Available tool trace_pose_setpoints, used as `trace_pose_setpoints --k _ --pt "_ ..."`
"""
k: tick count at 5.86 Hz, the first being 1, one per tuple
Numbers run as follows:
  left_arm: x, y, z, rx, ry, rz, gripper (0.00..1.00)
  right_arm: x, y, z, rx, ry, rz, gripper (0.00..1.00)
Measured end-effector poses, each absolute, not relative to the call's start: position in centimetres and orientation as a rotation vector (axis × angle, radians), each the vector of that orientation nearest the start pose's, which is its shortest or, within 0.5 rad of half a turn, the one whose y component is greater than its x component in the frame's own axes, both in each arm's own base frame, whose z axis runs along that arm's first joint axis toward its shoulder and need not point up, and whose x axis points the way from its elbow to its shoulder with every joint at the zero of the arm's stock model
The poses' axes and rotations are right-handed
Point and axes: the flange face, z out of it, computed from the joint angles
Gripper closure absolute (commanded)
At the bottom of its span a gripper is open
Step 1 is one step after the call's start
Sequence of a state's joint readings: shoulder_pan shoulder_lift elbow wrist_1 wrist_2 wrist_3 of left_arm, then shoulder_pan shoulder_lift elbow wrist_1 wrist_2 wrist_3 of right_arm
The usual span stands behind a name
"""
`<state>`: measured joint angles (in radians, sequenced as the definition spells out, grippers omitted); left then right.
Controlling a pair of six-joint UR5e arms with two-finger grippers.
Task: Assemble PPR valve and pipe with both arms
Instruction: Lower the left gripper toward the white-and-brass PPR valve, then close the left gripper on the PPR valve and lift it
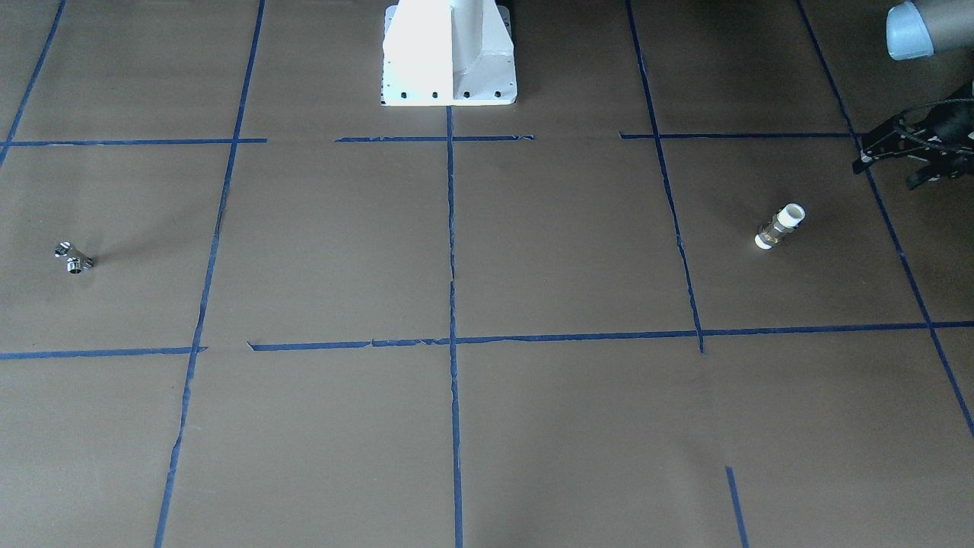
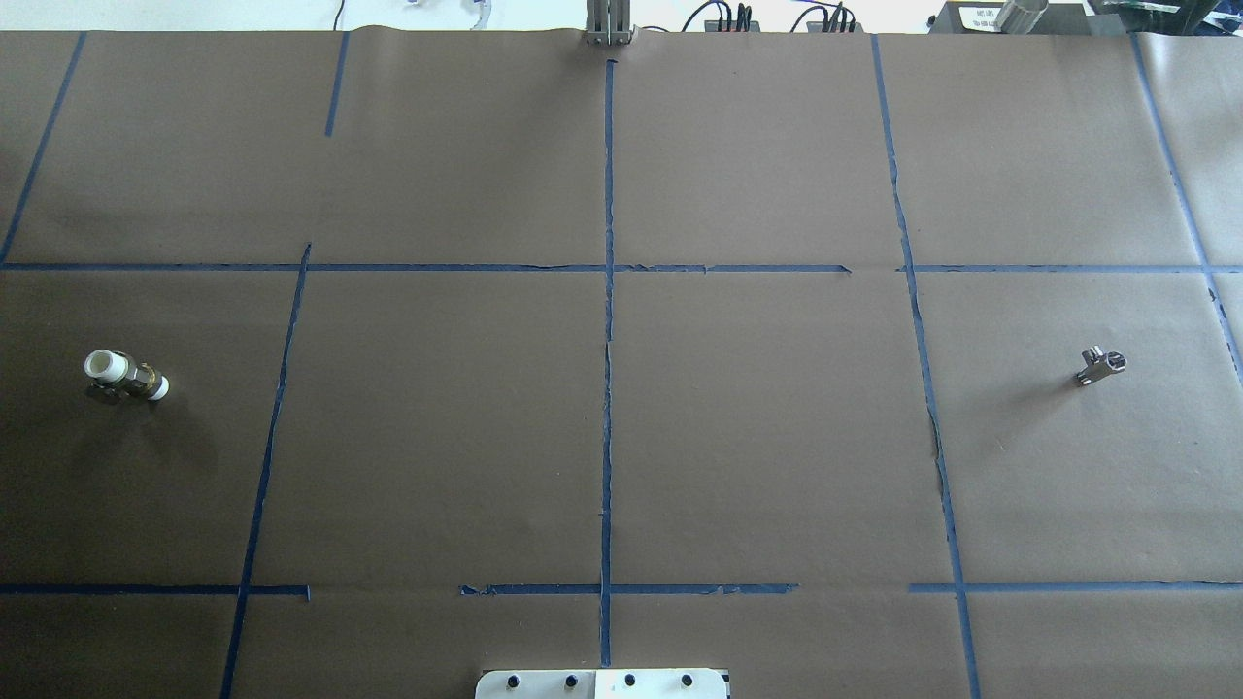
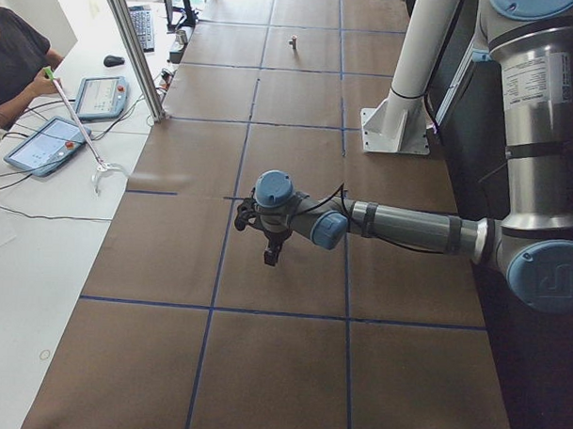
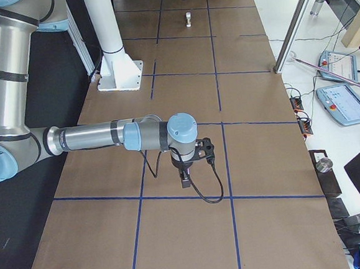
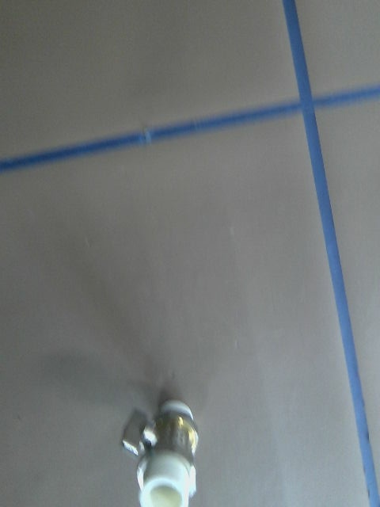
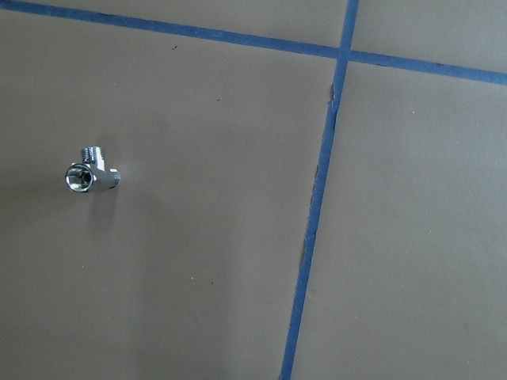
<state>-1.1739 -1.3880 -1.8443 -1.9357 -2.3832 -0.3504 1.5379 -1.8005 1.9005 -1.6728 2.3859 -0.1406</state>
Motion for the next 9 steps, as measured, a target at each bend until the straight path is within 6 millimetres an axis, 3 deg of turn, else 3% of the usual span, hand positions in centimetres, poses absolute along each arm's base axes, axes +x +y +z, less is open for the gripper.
trace_pose_setpoints --k 2,3,4,9 --pt "17.3 -42.7 53.9 0.113 0.860 0.229 0.02 4.5 -39.7 60.0 0.051 -0.840 -0.168 0.00" --pt "20.0 -43.0 53.0 0.110 0.854 0.236 0.08 4.2 -39.8 59.7 0.053 -0.864 -0.172 0.00" --pt "21.4 -43.0 52.8 0.105 0.848 0.246 0.13 3.9 -39.8 59.7 0.051 -0.880 -0.175 0.00" --pt "22.3 -43.3 53.2 0.125 0.813 0.250 0.23 3.8 -39.6 60.2 0.038 -0.896 -0.171 0.00"
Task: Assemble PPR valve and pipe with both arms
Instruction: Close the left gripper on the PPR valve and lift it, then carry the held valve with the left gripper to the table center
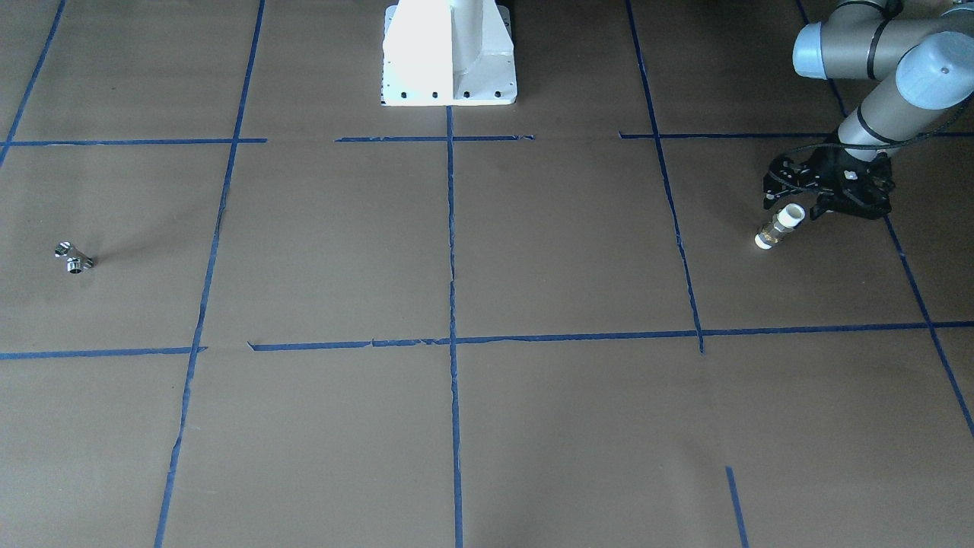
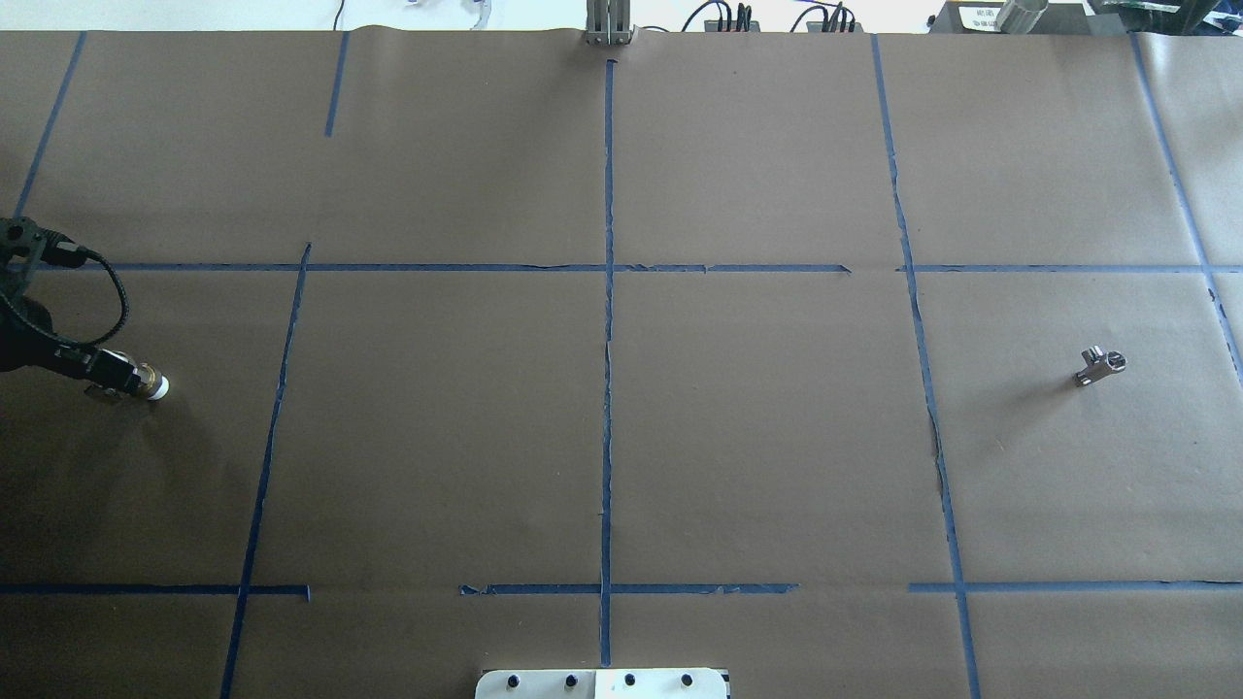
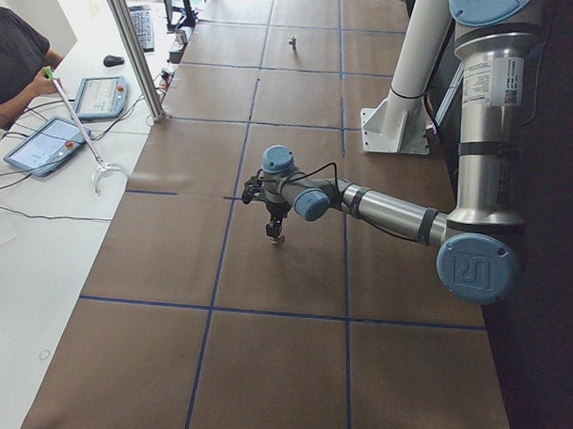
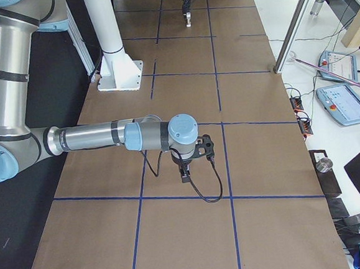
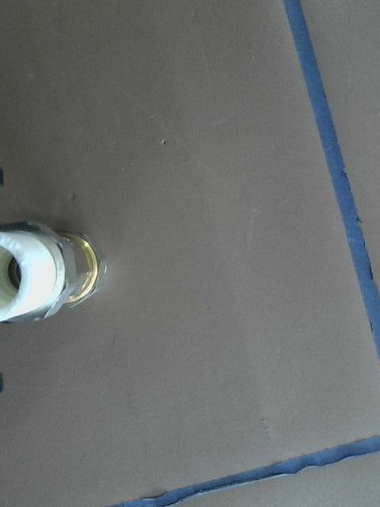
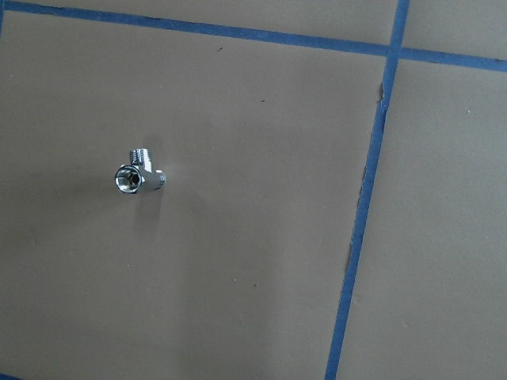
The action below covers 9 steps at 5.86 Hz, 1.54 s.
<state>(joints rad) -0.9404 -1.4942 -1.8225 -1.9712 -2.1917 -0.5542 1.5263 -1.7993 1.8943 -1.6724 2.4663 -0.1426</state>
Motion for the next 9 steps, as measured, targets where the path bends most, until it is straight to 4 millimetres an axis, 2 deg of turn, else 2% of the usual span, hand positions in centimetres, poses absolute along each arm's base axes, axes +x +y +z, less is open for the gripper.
trace_pose_setpoints --k 2,4,5,6,7,8,9 --pt "22.3 -43.4 53.1 0.126 0.812 0.250 0.30 3.8 -39.5 60.4 0.035 -0.896 -0.170 0.00" --pt "22.4 -43.8 52.8 0.147 0.797 0.243 0.45 3.8 -39.5 60.6 0.030 -0.897 -0.169 0.00" --pt "22.4 -44.0 52.6 0.158 0.791 0.240 0.61 3.7 -39.5 60.7 0.028 -0.897 -0.169 0.00" --pt "22.4 -44.1 52.5 0.164 0.790 0.239 0.89 3.7 -39.5 60.7 0.028 -0.897 -0.168 0.00" --pt "22.4 -44.2 52.3 0.168 0.791 0.238 1.00 3.7 -39.5 60.7 0.028 -0.897 -0.168 0.00" --pt "22.6 -44.4 51.6 0.173 0.799 0.230 1.00 3.7 -39.5 60.7 0.027 -0.898 -0.168 0.00" --pt "23.2 -45.2 49.7 0.180 0.823 0.191 1.00 3.7 -39.5 60.7 0.027 -0.901 -0.167 0.00"
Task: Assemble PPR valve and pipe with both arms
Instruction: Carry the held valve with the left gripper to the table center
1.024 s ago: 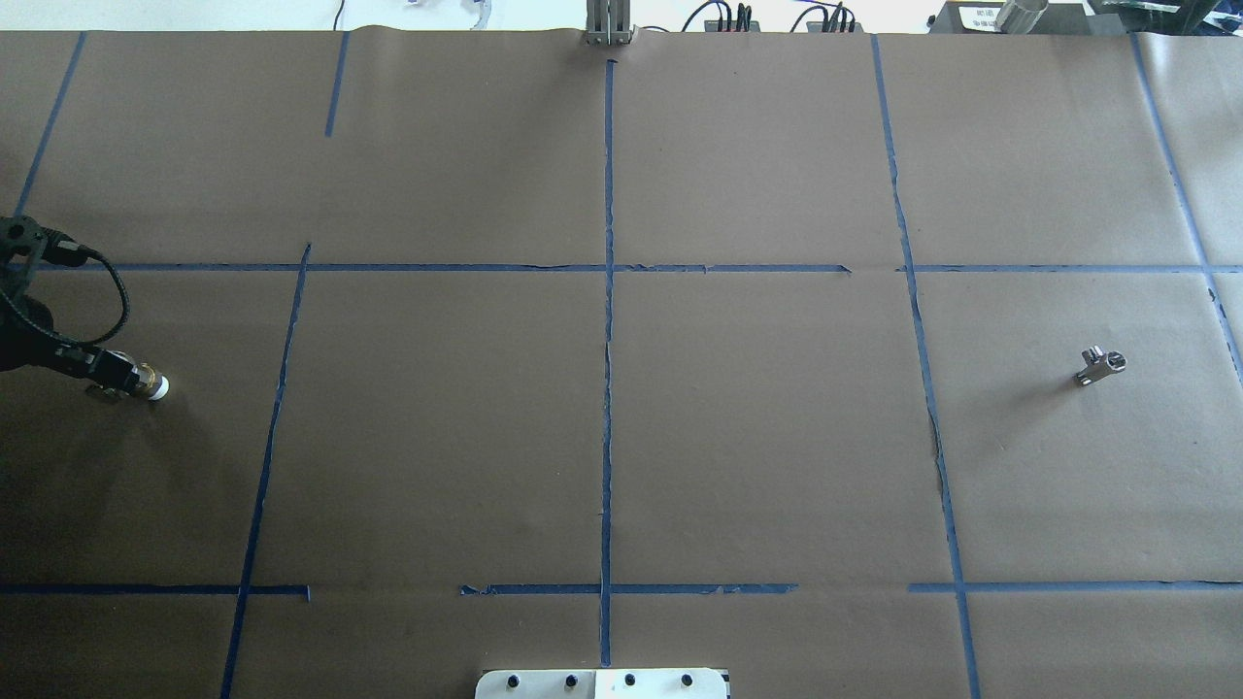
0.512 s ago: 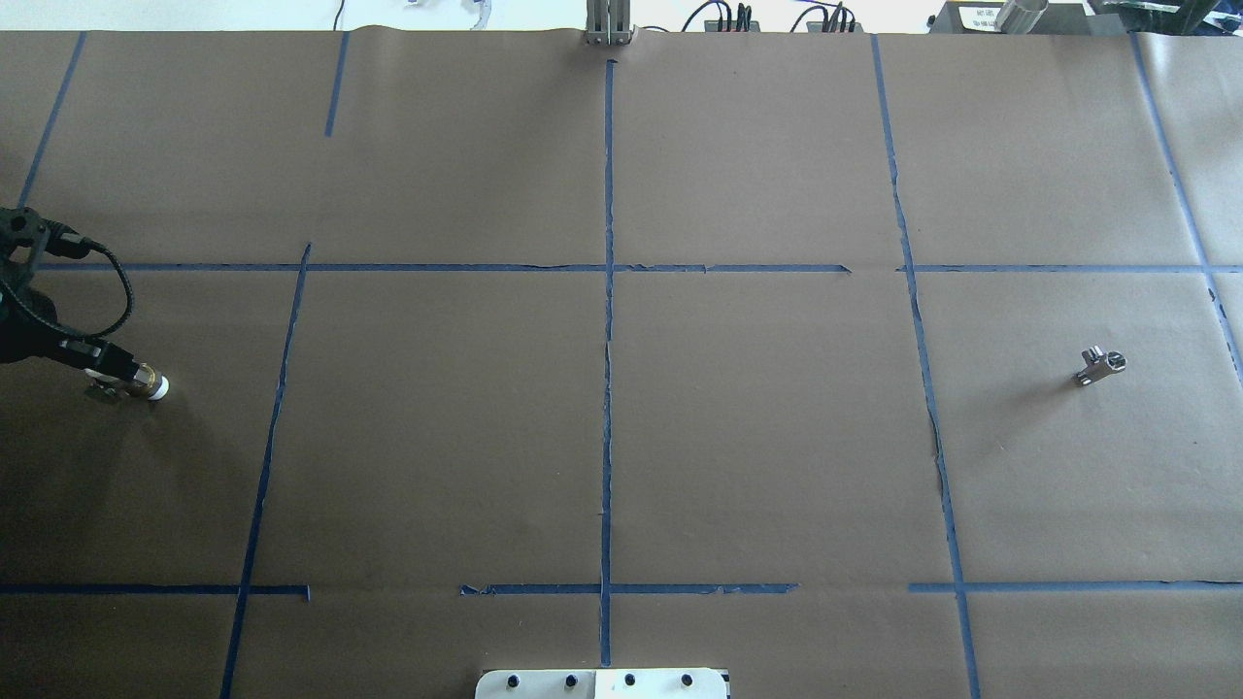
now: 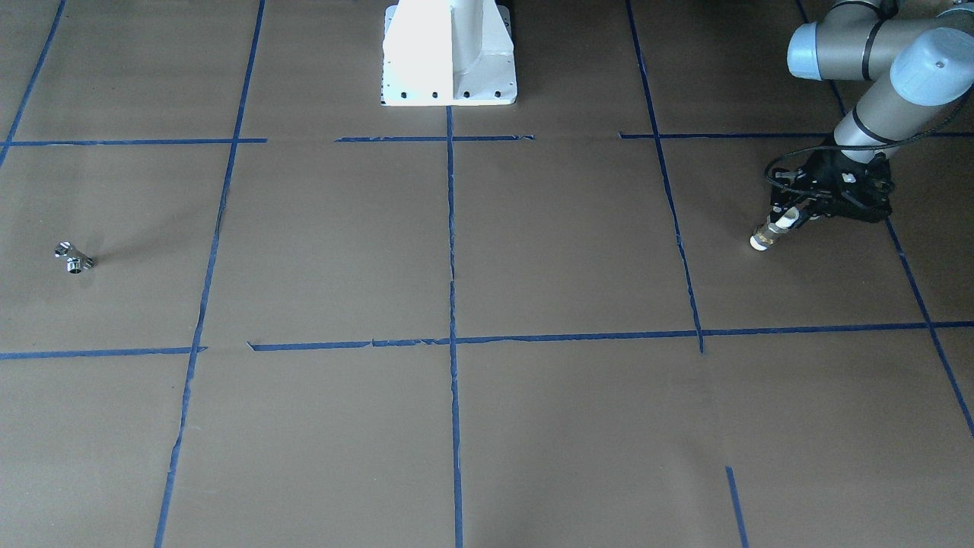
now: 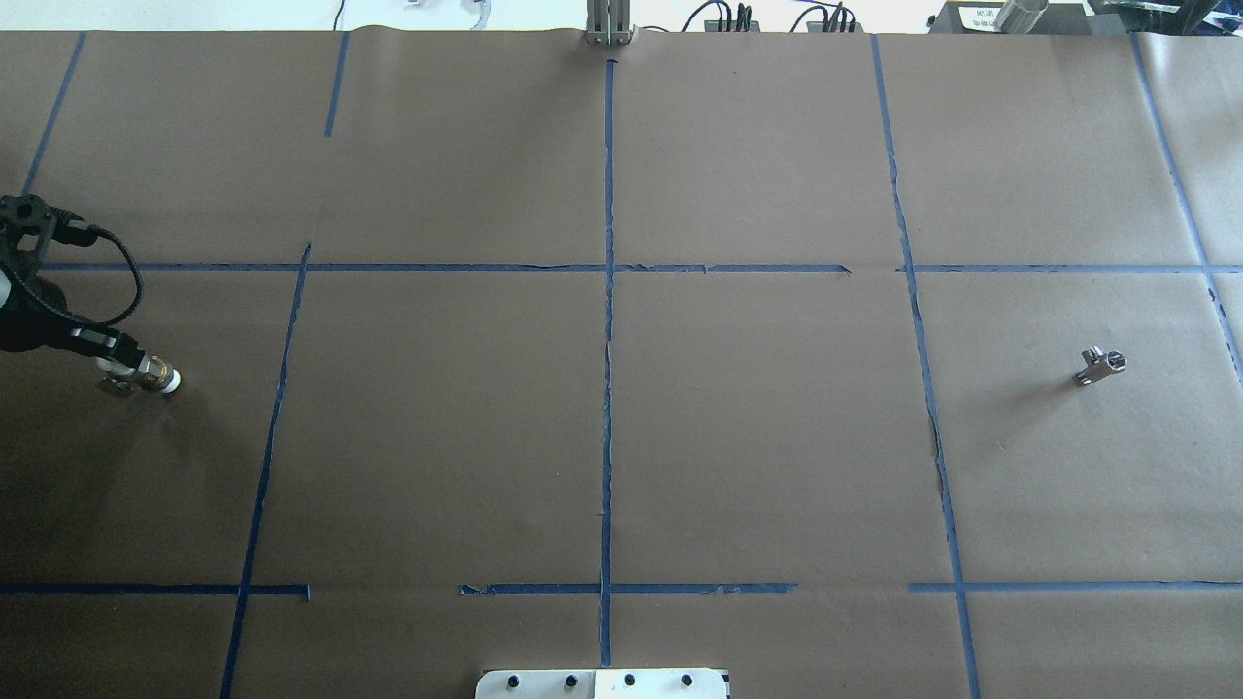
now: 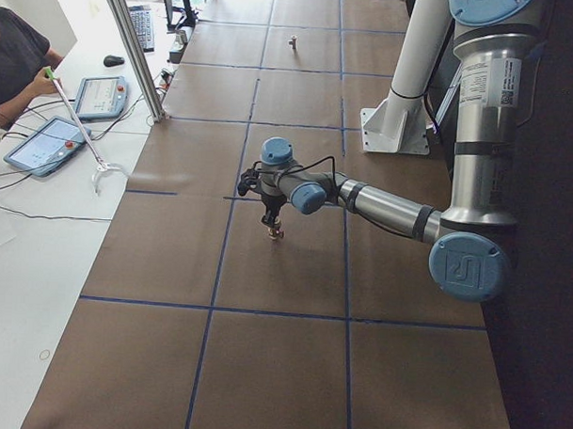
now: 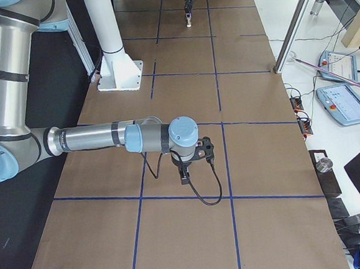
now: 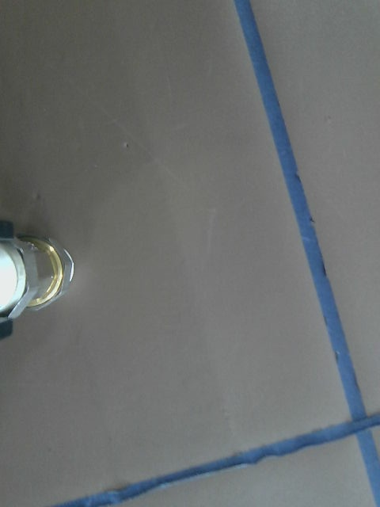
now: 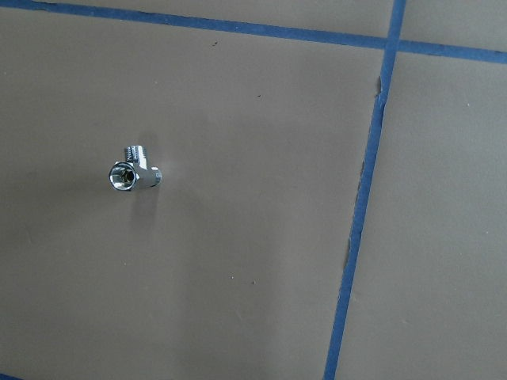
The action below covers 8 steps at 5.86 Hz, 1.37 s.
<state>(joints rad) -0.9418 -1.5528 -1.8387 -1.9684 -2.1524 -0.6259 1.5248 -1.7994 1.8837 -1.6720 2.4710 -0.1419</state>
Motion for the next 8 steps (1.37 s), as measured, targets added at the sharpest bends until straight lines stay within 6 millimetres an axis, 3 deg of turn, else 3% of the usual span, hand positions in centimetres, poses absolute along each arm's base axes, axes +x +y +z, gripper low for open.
trace_pose_setpoints --k 1,2,3,4,5,6,7,8 --pt "24.8 -46.8 46.0 0.188 0.870 0.124 1.00 3.7 -39.5 60.7 0.028 -0.904 -0.168 0.00" --pt "28.4 -48.2 40.5 0.178 0.934 0.067 1.00 3.7 -39.5 60.7 0.028 -0.905 -0.168 0.00" --pt "34.8 -48.1 33.1 0.131 0.971 0.024 1.00 3.7 -39.5 60.6 0.028 -0.907 -0.168 0.00" --pt "42.2 -46.6 24.3 0.098 0.960 -0.013 1.00 3.7 -39.6 60.6 0.029 -0.908 -0.168 0.00" --pt "47.1 -45.1 17.3 0.107 0.937 -0.029 1.00 3.7 -39.6 60.6 0.030 -0.909 -0.169 0.00" --pt "51.3 -45.0 12.7 0.116 0.919 -0.040 1.00 3.7 -39.6 60.5 0.032 -0.909 -0.170 0.00" --pt "54.7 -45.4 10.6 0.121 0.892 -0.049 1.00 3.7 -39.7 60.3 0.035 -0.909 -0.170 0.00" --pt "56.9 -45.3 10.2 0.127 0.867 -0.050 1.00 3.7 -39.7 60.3 0.036 -0.909 -0.170 0.00"
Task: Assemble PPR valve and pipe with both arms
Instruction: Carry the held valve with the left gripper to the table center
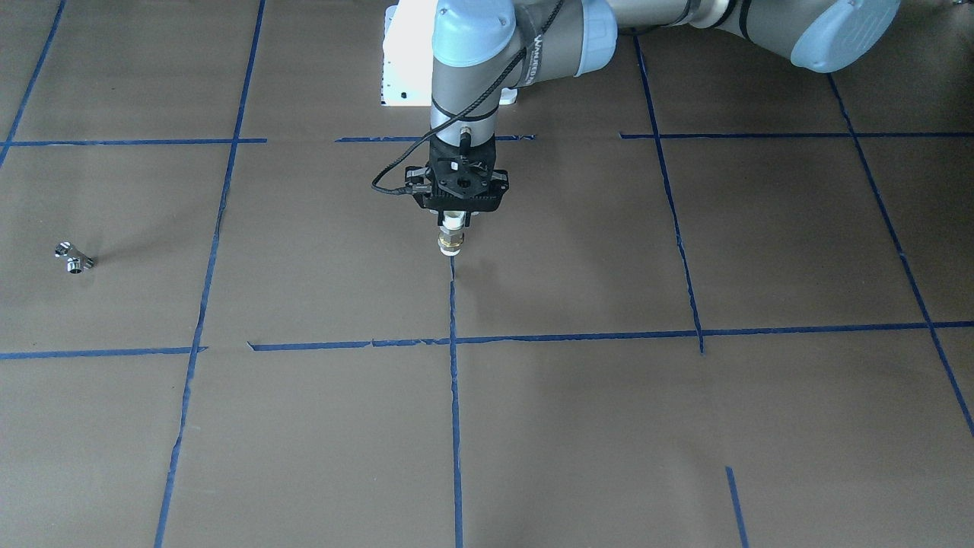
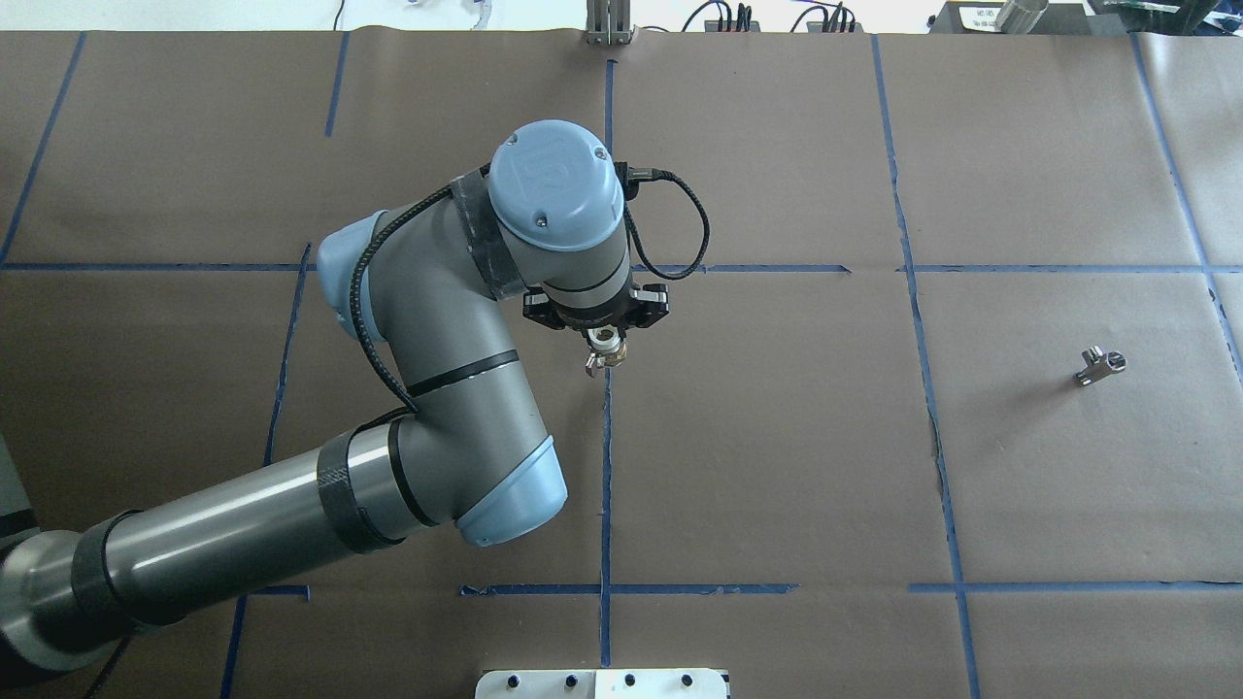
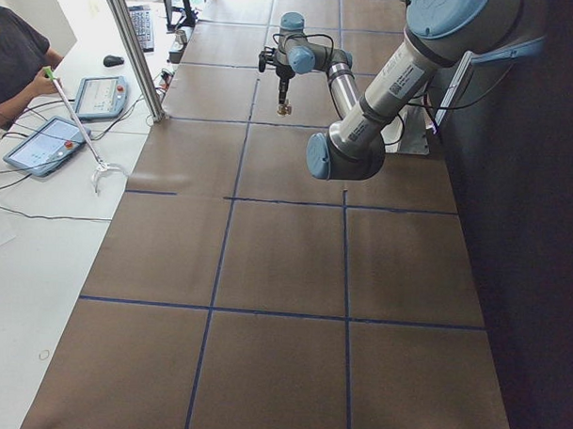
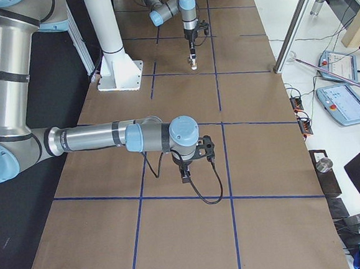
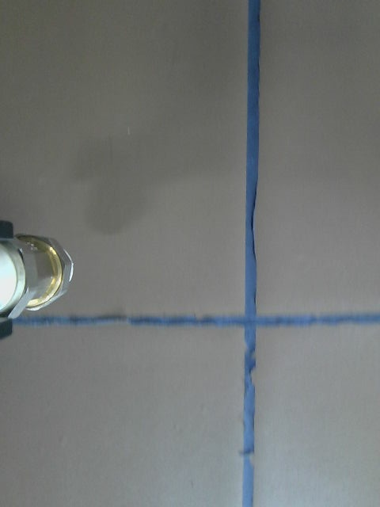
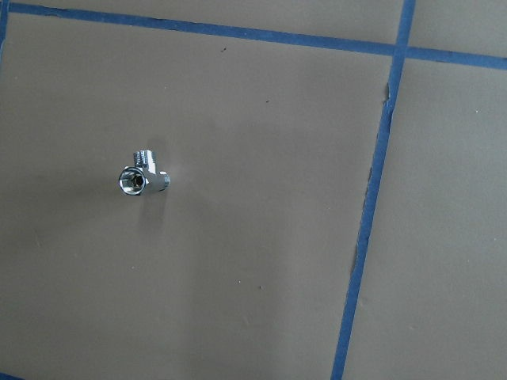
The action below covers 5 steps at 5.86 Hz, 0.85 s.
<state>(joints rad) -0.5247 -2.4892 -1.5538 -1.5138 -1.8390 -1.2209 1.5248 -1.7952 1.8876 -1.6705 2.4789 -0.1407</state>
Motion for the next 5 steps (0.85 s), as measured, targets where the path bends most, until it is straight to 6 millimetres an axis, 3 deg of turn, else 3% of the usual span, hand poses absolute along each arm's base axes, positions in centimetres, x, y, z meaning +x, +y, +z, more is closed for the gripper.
trace_pose_setpoints --k 2,4,5 --pt "59.1 -44.6 11.3 0.120 0.833 -0.040 0.99 3.7 -39.7 60.2 0.037 -0.909 -0.170 0.00" --pt "60.0 -44.0 12.0 0.111 0.821 -0.030 0.91 3.5 -39.8 60.2 0.036 -0.908 -0.172 0.00" --pt "60.2 -43.9 12.1 0.109 0.820 -0.027 0.77 3.4 -39.8 60.2 0.034 -0.908 -0.174 0.00"
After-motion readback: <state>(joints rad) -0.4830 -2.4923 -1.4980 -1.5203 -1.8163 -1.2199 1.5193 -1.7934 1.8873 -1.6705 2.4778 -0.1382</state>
